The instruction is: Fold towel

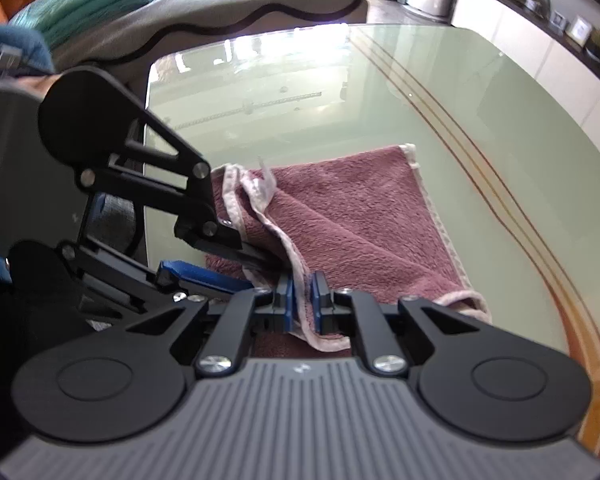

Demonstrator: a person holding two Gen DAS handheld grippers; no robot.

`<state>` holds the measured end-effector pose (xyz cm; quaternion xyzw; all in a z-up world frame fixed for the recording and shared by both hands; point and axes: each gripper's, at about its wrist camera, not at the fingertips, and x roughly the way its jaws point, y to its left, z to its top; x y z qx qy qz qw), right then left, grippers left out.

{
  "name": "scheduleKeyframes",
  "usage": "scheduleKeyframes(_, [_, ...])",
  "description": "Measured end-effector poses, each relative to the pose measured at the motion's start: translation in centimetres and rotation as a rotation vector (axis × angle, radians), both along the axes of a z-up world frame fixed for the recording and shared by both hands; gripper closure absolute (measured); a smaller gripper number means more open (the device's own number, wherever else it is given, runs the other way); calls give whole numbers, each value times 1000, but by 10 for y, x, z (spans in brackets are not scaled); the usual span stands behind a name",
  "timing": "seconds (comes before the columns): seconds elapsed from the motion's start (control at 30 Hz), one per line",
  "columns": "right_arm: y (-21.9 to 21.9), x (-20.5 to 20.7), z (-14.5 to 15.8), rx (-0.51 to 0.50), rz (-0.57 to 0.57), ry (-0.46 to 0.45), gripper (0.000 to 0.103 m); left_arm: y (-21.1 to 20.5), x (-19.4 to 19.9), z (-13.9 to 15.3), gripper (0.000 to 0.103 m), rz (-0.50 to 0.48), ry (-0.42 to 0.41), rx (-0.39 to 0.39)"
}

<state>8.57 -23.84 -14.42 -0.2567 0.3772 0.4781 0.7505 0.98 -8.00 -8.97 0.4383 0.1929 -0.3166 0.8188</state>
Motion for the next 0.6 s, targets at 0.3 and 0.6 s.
scheduleKeyframes(0.3, [-4, 2, 4, 19, -14, 0, 95, -1, 10, 2, 100, 21, 55, -14])
scheduleKeyframes(0.6, [-9, 4, 19, 77, -64, -25, 96, 11, 9, 18, 101, 55, 69, -96])
